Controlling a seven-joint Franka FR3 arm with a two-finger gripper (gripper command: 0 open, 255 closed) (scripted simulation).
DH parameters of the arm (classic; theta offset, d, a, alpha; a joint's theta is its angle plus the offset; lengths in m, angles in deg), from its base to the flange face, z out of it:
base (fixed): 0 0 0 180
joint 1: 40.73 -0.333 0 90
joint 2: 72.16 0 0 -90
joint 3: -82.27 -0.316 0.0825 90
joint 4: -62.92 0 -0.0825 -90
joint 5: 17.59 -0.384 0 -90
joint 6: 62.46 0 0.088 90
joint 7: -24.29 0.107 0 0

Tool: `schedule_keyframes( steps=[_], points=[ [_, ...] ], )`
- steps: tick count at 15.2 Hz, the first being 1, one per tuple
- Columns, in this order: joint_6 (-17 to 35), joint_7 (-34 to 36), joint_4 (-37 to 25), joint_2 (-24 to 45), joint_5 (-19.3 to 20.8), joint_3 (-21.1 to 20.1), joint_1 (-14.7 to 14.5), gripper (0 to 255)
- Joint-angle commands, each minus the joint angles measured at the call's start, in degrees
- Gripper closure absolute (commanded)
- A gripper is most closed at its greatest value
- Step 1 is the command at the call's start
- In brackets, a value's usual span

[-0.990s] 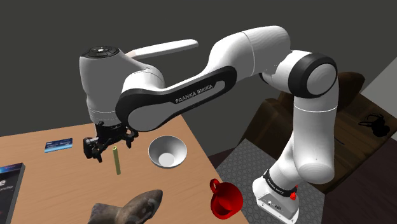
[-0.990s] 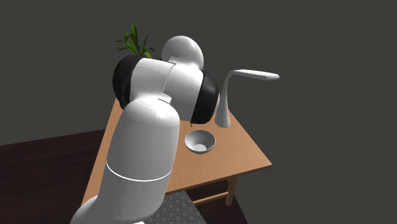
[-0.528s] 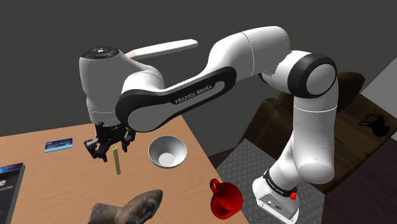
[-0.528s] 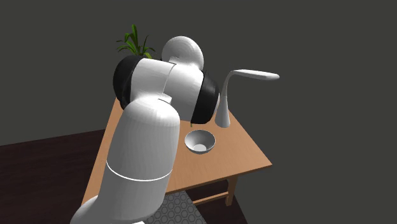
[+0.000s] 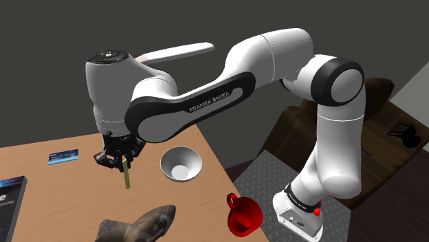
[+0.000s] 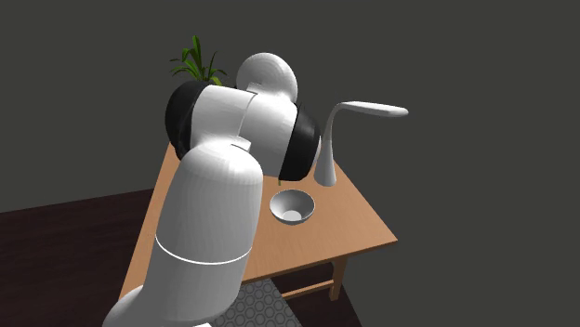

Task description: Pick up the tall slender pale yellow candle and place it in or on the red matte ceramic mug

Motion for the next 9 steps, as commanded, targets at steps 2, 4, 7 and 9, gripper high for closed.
schedule_keyframes(
  steps=[2, 4, 7, 9],
  points=[
    [-0.61, -0.13, -0.37, -0.28, -0.20, -0.12, 0.04, 255],
    [-1.87, -0.37, -1.18, -0.81, -0.56, -0.32, 0.10, 255],
    [-3.79, -0.72, -2.50, -1.52, -1.07, -0.61, 0.15, 255],
    [-5.11, -0.93, -3.46, -1.95, -1.37, -0.77, 0.16, 255]
  ],
)
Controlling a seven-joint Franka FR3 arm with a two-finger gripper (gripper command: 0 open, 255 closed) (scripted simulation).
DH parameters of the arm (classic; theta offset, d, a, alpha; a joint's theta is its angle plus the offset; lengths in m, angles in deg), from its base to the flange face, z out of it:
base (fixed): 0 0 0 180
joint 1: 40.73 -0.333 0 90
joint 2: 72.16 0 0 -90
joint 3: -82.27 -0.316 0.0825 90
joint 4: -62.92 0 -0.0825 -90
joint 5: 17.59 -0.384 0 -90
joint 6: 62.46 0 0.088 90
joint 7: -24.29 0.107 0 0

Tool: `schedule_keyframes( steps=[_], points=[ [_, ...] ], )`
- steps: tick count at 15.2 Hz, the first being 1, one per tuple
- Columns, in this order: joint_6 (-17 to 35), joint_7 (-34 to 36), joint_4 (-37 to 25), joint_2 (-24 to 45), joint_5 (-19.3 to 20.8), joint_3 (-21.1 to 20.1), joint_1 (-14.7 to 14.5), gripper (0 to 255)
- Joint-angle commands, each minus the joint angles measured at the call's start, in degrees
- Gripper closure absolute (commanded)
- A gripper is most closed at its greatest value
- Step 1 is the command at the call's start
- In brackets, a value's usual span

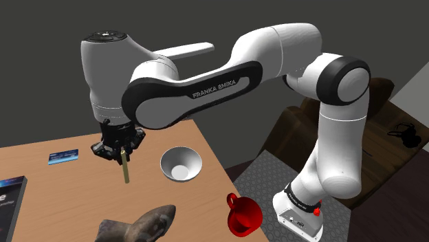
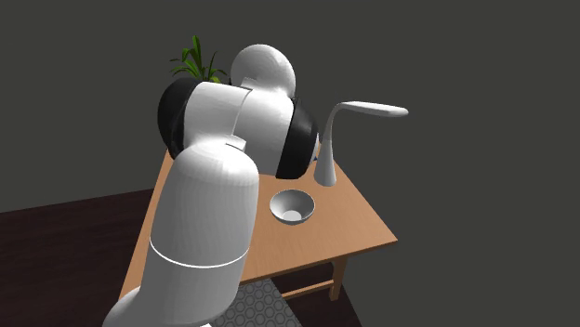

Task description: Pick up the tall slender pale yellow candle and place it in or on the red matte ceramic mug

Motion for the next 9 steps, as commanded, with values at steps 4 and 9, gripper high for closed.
schedule_keyframes(
  steps=[4, 9],
  points=[
    [-3.52, -0.49, -2.75, -0.93, -0.70, -0.39, -0.09, 255],
    [-7.05, -0.91, -5.81, -1.52, -1.18, -0.67, -0.32, 255]
  ],
)
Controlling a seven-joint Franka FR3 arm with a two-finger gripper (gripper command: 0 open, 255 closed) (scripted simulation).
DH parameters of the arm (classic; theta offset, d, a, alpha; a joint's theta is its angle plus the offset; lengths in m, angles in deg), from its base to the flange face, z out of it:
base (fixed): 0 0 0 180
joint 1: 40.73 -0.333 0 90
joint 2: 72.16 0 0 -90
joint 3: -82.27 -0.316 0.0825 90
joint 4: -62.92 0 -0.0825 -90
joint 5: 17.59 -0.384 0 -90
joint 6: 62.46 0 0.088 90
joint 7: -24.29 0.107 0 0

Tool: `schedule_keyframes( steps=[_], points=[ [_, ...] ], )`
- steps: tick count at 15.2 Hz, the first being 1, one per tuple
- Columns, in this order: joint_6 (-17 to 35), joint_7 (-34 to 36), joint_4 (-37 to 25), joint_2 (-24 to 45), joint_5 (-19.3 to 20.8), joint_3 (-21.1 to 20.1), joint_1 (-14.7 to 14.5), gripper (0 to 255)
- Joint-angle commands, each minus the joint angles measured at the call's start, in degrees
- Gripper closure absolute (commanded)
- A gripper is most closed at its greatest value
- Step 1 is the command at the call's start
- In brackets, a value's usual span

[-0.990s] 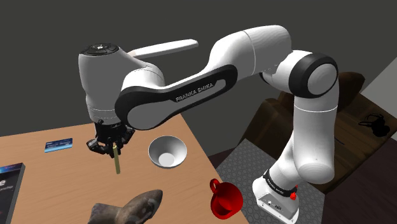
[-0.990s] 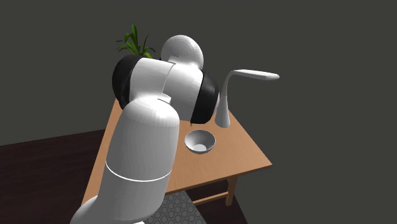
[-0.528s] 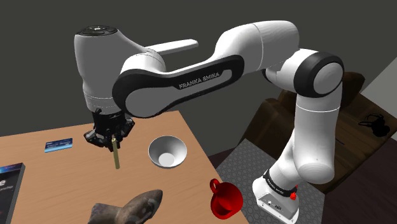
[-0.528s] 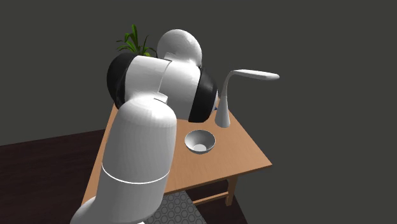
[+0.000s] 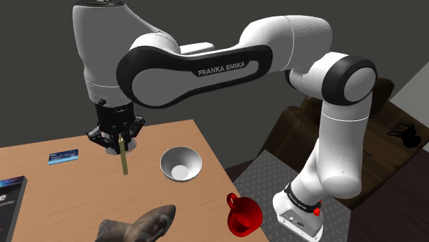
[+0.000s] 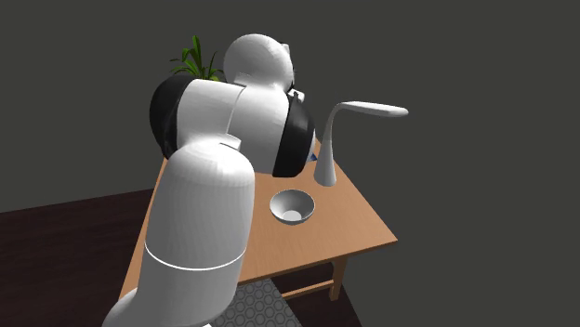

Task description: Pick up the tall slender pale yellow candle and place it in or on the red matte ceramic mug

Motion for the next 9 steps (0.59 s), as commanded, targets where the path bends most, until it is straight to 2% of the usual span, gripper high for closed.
schedule_keyframes(
  steps=[1, 9],
  points=[
    [-1.36, -0.14, -1.18, -0.19, -0.16, -0.10, -0.11, 255],
    [-7.47, -0.62, -7.38, -0.25, -0.40, -0.34, -0.98, 255]
  ],
)
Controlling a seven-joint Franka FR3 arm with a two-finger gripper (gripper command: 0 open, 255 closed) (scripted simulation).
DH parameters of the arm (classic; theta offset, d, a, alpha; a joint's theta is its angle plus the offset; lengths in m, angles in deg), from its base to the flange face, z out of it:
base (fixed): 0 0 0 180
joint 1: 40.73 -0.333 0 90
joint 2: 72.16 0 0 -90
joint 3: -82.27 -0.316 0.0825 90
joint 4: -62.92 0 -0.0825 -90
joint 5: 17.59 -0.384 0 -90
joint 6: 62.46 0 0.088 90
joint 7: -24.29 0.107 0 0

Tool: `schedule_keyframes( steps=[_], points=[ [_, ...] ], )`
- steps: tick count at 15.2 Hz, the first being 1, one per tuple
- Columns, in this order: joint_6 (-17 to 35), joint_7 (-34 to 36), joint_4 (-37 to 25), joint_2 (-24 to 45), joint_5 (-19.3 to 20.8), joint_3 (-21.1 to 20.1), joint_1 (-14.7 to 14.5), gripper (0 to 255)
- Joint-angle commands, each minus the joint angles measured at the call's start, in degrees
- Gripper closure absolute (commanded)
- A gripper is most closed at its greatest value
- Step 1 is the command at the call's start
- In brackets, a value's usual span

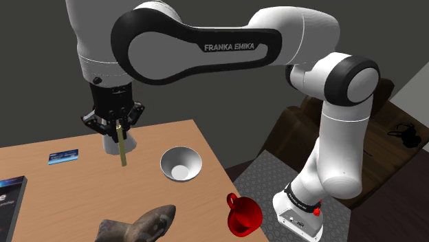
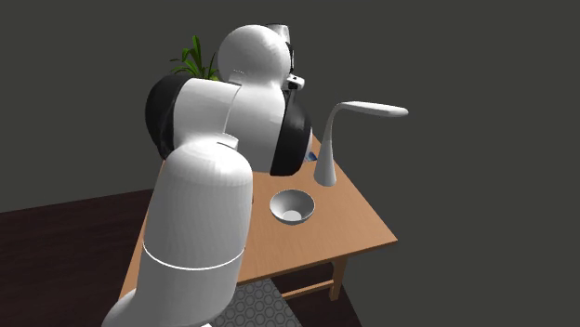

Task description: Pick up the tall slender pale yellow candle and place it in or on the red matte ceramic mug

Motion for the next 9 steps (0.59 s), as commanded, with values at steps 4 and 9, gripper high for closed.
schedule_keyframes(
  steps=[4, 9],
  points=[
    [-4.12, -0.32, -4.61, 0.45, 0.12, -0.04, -0.76, 255],
    [-1.35, -1.00, 6.08, -8.44, -4.18, -1.54, 3.10, 255]
  ],
)
